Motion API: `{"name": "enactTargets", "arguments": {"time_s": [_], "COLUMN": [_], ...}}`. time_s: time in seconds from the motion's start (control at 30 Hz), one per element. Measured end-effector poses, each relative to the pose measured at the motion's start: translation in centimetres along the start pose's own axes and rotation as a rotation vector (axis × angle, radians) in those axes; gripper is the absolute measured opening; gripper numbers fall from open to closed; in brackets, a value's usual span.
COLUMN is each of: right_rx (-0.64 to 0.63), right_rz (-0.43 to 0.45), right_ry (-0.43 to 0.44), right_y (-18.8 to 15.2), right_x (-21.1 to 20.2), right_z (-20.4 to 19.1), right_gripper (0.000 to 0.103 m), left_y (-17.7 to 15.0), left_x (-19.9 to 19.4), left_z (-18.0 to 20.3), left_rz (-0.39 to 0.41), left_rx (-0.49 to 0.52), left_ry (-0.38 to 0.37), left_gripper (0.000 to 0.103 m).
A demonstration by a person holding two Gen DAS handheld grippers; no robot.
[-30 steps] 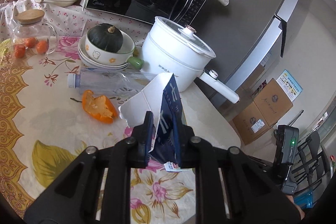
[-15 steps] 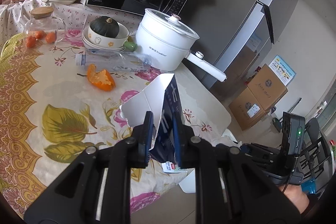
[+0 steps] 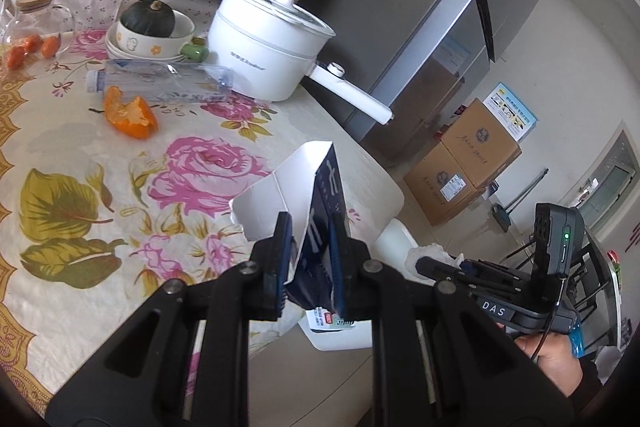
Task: Collect trash
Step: 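Carry the tissue box and tissue ball over the white bin, then open both tools to drop the tissue box and tissue ball into the bin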
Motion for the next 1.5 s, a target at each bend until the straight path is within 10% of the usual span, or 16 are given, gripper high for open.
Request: {"name": "enactTargets", "arguments": {"time_s": [1.3, 1.5], "right_rx": [0.263, 0.290], "right_rz": [-0.155, -0.160], "right_ry": [-0.158, -0.168], "right_y": [-8.2, -8.2], "right_x": [-0.3, -0.2], "right_z": [17.5, 18.4], "right_gripper": [0.030, 0.030], "left_y": [-8.4, -7.8], "left_x": [16.0, 16.4], "left_z": [13.0, 13.6], "left_rz": [-0.147, -0.116], "left_rx": [0.299, 0.320], "left_ry": [-0.083, -0.065], "left_gripper": [0.025, 0.045]}}
Point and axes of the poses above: each gripper's, at about its wrist camera, not at the fingertips, and x roughly the way its jaws point, z to its right, y to its top, the point moved 8 cm from there along x, roughly the way its jaws point, and after that the axes turned 11 degrees about -x, right-handed, at the moved point
